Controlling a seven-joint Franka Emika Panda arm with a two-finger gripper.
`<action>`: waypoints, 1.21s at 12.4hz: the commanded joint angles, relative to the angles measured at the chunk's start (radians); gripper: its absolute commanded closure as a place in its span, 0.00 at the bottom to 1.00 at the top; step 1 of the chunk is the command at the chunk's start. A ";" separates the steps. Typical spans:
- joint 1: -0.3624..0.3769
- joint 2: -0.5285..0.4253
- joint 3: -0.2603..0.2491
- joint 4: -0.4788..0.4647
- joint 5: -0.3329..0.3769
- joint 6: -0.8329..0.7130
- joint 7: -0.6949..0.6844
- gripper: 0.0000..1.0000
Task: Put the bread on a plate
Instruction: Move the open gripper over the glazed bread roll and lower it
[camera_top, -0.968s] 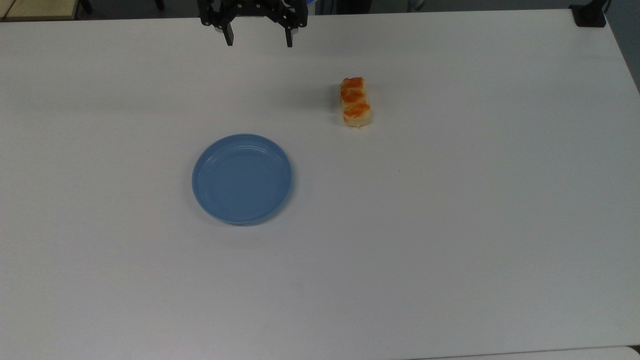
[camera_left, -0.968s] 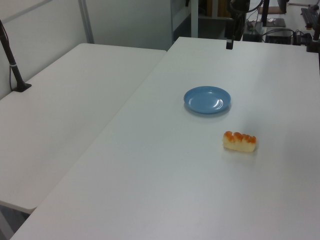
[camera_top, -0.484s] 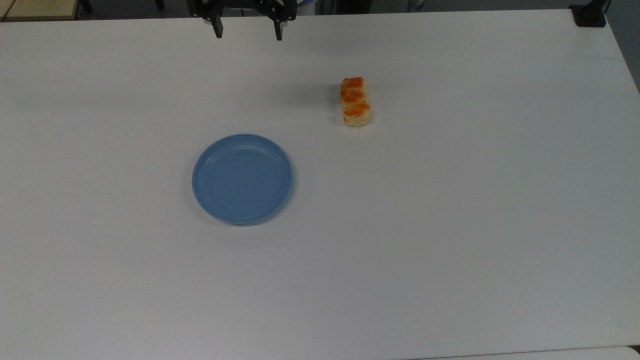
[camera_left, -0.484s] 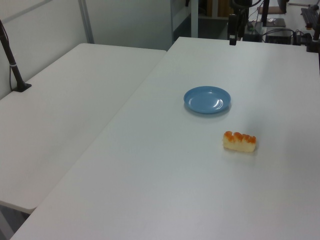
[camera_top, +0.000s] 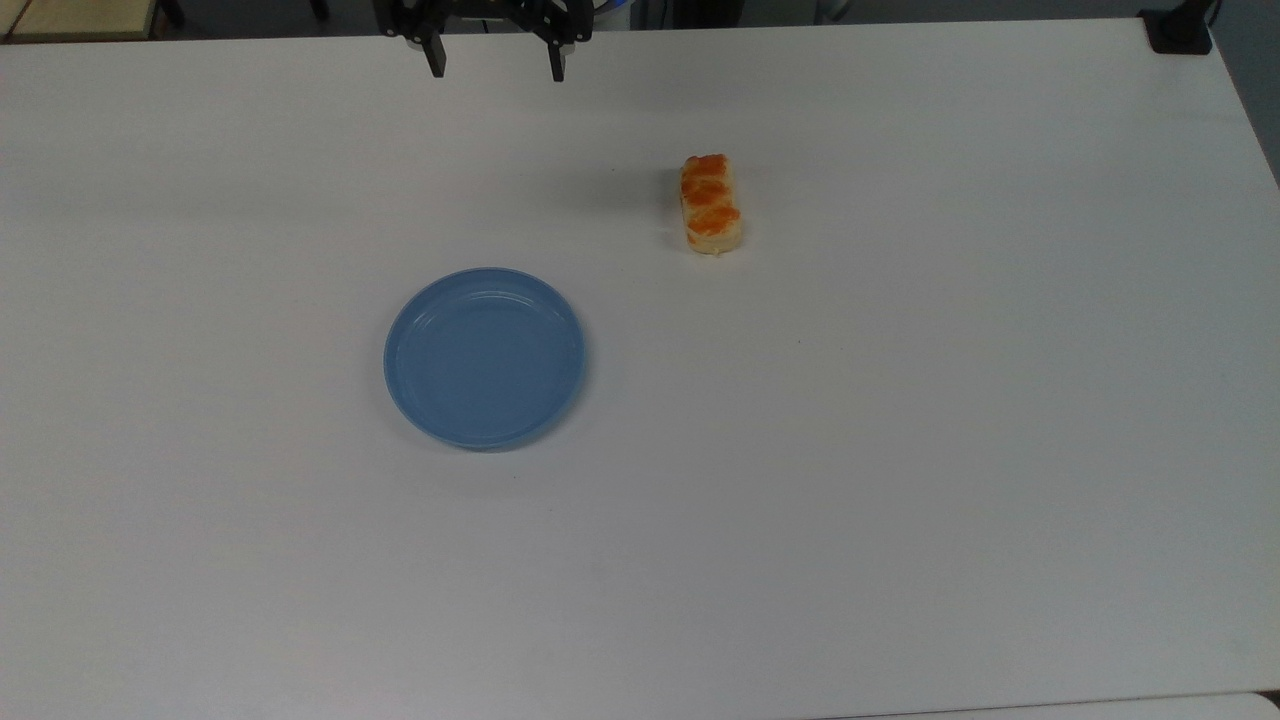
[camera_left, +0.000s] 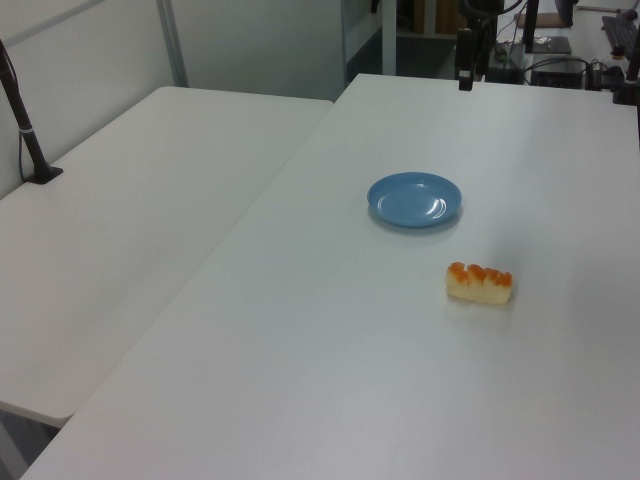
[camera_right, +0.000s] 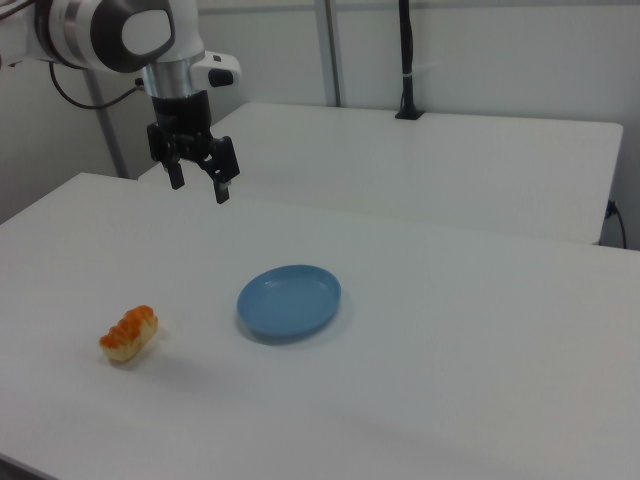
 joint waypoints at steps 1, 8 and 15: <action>0.007 0.008 0.007 -0.002 -0.005 -0.022 -0.077 0.00; 0.103 -0.003 0.010 -0.160 -0.011 0.056 -0.083 0.00; 0.283 -0.023 0.007 -0.448 -0.028 0.324 0.025 0.00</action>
